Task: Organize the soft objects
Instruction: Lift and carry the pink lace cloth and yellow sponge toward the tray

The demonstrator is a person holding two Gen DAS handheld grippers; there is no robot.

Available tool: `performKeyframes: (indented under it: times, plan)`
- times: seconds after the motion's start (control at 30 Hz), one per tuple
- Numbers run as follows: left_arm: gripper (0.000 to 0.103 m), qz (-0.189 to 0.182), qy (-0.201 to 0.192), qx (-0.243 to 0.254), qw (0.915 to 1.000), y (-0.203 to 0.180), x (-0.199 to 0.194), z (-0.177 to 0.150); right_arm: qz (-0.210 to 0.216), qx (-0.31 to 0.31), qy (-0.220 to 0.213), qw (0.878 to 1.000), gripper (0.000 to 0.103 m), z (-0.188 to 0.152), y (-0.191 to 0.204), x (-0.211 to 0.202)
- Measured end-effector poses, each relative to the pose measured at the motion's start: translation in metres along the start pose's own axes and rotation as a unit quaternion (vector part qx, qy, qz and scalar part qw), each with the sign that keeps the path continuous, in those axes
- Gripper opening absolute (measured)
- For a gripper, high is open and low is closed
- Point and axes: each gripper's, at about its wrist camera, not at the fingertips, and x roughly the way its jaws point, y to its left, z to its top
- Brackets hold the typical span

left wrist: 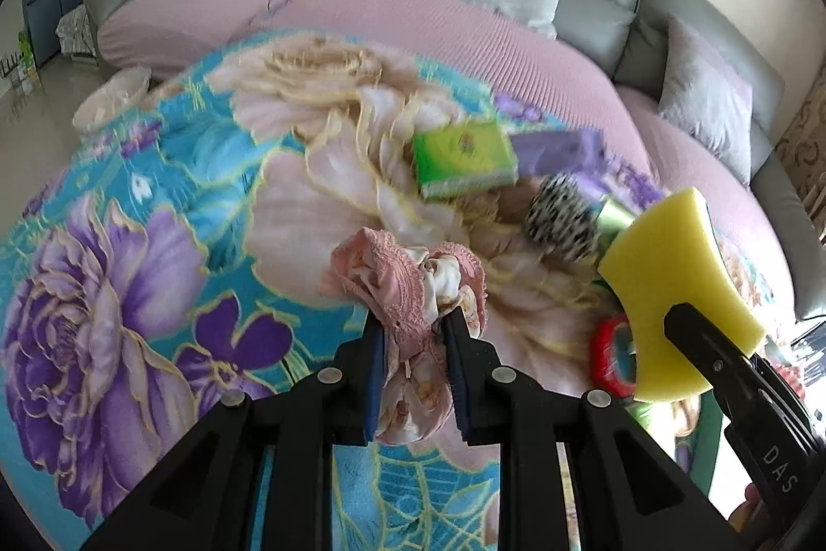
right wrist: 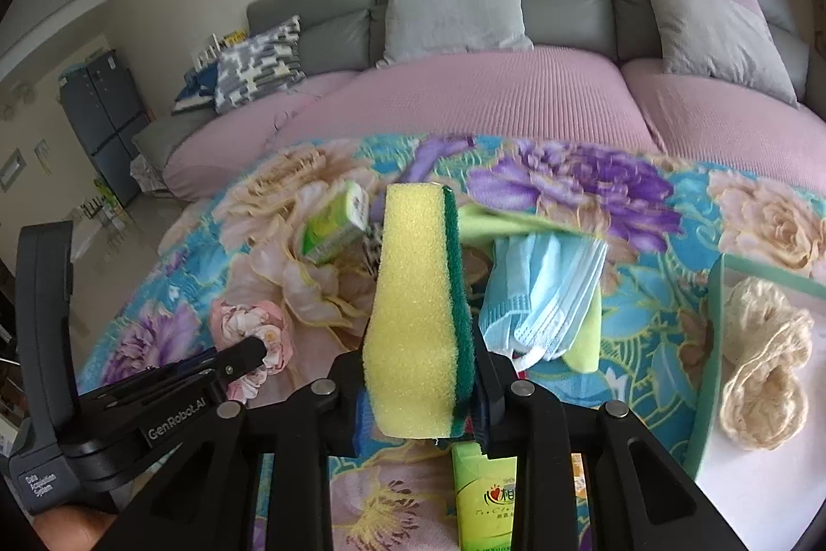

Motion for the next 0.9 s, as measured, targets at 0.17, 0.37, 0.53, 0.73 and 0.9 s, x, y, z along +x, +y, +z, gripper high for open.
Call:
performKeyframes:
  times: [0.17, 0.37, 0.53, 0.73, 0.9]
  plan:
    - [0.023, -0.006, -0.035, 0.010, 0.9993, -0.012, -0.024, 0.007, 0.000, 0.006, -0.030, 1.000, 0.031, 0.007, -0.006, -0.028]
    - [0.023, -0.029, -0.052, 0.045, 0.9972, -0.047, -0.039, 0.006, -0.023, 0.026, -0.062, 0.997, 0.031, 0.010, -0.029, -0.065]
    - [0.023, -0.061, -0.060, 0.088, 0.9925, -0.090, -0.049, 0.001, -0.061, 0.045, -0.076, 0.994, 0.031, 0.005, -0.056, -0.092]
    - [0.023, -0.094, -0.060, 0.139, 0.9839, -0.138, -0.059, -0.012, -0.110, 0.086, -0.075, 0.987, 0.031, -0.012, -0.099, -0.122]
    - [0.023, -0.112, -0.056, 0.181, 0.9754, -0.173, -0.064, -0.026, -0.156, 0.116, -0.085, 0.977, 0.031, -0.027, -0.133, -0.154]
